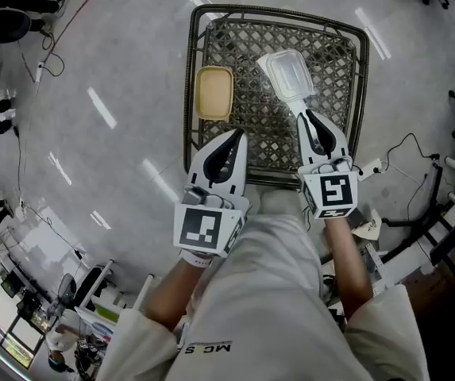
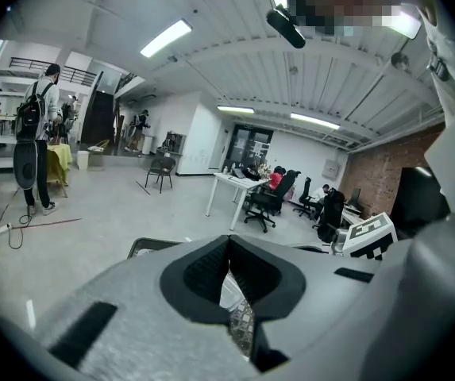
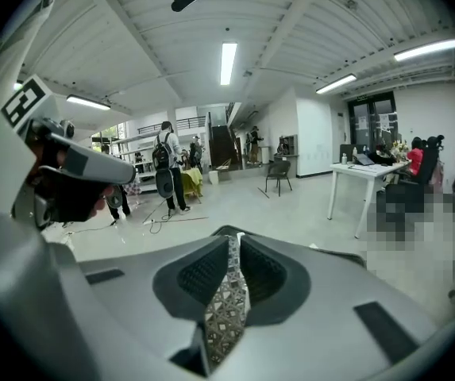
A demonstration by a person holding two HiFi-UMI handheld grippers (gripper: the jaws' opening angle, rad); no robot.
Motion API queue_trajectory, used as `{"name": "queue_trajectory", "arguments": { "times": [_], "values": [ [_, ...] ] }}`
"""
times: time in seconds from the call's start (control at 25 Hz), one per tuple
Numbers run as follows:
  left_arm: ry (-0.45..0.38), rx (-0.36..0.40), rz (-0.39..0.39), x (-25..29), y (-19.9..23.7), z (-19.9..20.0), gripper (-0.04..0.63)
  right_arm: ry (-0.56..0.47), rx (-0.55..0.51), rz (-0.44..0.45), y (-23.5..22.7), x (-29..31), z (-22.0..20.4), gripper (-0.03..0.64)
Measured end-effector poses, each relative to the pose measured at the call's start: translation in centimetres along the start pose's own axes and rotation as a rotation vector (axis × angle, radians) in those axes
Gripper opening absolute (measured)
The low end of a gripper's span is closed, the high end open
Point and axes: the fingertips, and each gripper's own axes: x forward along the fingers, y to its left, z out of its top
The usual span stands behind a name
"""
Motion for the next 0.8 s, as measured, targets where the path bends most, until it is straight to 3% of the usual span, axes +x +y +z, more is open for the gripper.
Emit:
{"name": "queue_trajectory", "arguments": {
  "times": [0.8],
  "values": [
    [0.101,-0.1,0.033,4.6,2.4,-6.3,0.025,0.137,-0.025,0.065,-1.4,10.7,-9.2,0.109]
  ]
}}
